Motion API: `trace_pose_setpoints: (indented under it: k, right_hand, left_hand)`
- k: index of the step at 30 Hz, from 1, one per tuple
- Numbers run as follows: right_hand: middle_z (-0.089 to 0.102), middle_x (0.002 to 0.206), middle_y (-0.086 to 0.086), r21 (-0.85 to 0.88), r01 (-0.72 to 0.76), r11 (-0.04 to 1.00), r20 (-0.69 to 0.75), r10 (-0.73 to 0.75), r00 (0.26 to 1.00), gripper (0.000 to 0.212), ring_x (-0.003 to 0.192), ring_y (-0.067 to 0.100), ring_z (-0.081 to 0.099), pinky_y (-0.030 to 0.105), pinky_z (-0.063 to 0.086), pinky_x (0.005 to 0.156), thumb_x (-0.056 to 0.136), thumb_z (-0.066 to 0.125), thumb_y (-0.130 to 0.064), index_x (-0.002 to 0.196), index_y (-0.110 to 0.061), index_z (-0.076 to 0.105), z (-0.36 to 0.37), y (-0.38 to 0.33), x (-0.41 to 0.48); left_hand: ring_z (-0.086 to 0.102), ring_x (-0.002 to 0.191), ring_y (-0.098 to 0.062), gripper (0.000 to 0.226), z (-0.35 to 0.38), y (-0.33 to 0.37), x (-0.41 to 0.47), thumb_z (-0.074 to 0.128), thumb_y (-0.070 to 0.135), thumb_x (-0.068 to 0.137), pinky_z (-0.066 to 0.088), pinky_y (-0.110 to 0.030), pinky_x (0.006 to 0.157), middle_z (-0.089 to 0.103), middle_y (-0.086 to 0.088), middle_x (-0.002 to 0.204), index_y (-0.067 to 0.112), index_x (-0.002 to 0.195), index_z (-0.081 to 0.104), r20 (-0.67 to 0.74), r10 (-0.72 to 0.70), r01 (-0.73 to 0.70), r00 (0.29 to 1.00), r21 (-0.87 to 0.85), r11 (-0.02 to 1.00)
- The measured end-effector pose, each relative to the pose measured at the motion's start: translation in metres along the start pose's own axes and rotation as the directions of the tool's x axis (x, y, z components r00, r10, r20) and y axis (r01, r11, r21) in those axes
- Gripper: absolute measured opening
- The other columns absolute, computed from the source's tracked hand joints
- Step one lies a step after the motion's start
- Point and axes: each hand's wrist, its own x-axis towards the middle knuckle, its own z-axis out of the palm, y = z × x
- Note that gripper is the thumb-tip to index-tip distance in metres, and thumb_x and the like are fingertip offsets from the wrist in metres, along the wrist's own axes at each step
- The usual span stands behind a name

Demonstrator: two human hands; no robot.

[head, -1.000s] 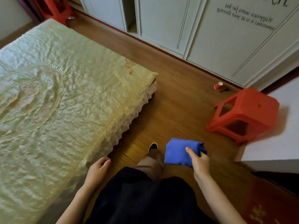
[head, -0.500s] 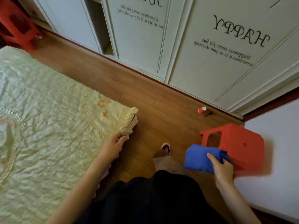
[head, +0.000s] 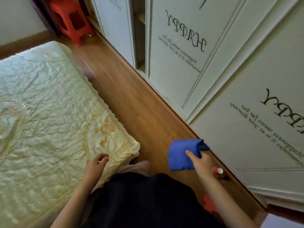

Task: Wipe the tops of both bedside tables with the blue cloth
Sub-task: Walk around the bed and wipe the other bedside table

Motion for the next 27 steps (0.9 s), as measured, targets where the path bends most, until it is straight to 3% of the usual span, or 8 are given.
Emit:
trace_pose_setpoints:
  k: [5,8,11,14,21,24,27]
  right_hand:
    - [0.06,0.084,0.003,-0.042,0.056,0.998,0.184,-0.048,0.982,0.016,0.082,0.022,0.058,0.034,0.045,0.076,0.085,0.07,-0.018,0.091,-0.012,0.057,0.048,-0.074,0.1]
    - [0.064,0.093,0.004,-0.064,0.084,0.994,0.229,-0.067,0.971,0.021,0.092,0.026,0.063,0.04,0.051,0.084,0.083,0.072,-0.019,0.101,-0.012,0.063,0.081,-0.107,0.159]
    - [0.065,0.098,0.007,-0.092,0.083,0.992,0.25,-0.058,0.967,0.026,0.093,0.026,0.064,0.036,0.049,0.08,0.083,0.072,-0.018,0.107,-0.009,0.063,0.105,-0.143,0.217]
    - [0.065,0.096,0.011,-0.136,0.097,0.986,0.233,-0.063,0.97,0.033,0.093,0.031,0.063,0.037,0.049,0.08,0.084,0.071,-0.016,0.111,0.002,0.064,0.116,-0.184,0.275]
    - [0.065,0.112,0.017,-0.17,0.05,0.984,0.142,-0.026,0.99,0.041,0.1,0.033,0.062,0.045,0.05,0.09,0.084,0.071,-0.017,0.118,0.002,0.061,0.135,-0.265,0.395]
    - [0.06,0.108,0.011,-0.175,0.009,0.985,0.142,0.016,0.99,0.045,0.096,0.027,0.058,0.041,0.048,0.088,0.085,0.069,-0.016,0.123,0.003,0.057,0.161,-0.292,0.445]
    - [0.058,0.111,0.013,-0.159,-0.066,0.985,0.134,0.088,0.987,0.052,0.096,0.026,0.055,0.045,0.049,0.093,0.084,0.07,-0.015,0.128,0.006,0.052,0.204,-0.317,0.496]
  left_hand:
    - [0.064,0.098,-0.021,0.015,0.006,0.028,0.047,0.05,0.031,0.096,0.05,-0.04,0.081,0.071,-0.001,0.102,0.029,0.099,0.065,-0.114,-0.121,0.112,0.986,-0.078,0.991]
    - [0.065,0.096,-0.02,0.013,0.019,0.049,0.085,0.051,0.033,0.095,0.05,-0.04,0.083,0.071,-0.003,0.105,0.035,0.094,0.064,-0.131,-0.172,0.157,0.976,-0.12,0.98]
    - [0.063,0.099,-0.019,0.017,0.025,0.088,0.129,0.049,0.033,0.096,0.046,-0.034,0.08,0.07,-0.002,0.108,0.029,0.102,0.064,-0.137,-0.179,0.16,0.974,-0.141,0.977]
    - [0.062,0.1,-0.017,0.019,0.015,0.141,0.179,0.048,0.034,0.097,0.048,-0.036,0.084,0.068,0.002,0.108,0.029,0.105,0.064,-0.144,-0.153,0.131,0.978,-0.153,0.98]
    - [0.062,0.092,-0.008,0.024,-0.022,0.262,0.284,0.048,0.034,0.096,0.048,-0.026,0.073,0.067,0.007,0.101,0.026,0.112,0.065,-0.17,-0.023,-0.004,0.985,-0.156,0.988]
    - [0.064,0.089,-0.011,0.024,-0.028,0.289,0.326,0.049,0.033,0.096,0.052,-0.029,0.074,0.068,0.006,0.098,0.025,0.11,0.066,-0.199,-0.047,0.003,0.979,-0.218,0.976]
    - [0.064,0.091,-0.011,0.023,-0.031,0.298,0.372,0.049,0.035,0.095,0.053,-0.032,0.079,0.069,0.008,0.1,0.027,0.109,0.067,-0.195,-0.126,0.08,0.973,-0.228,0.97]
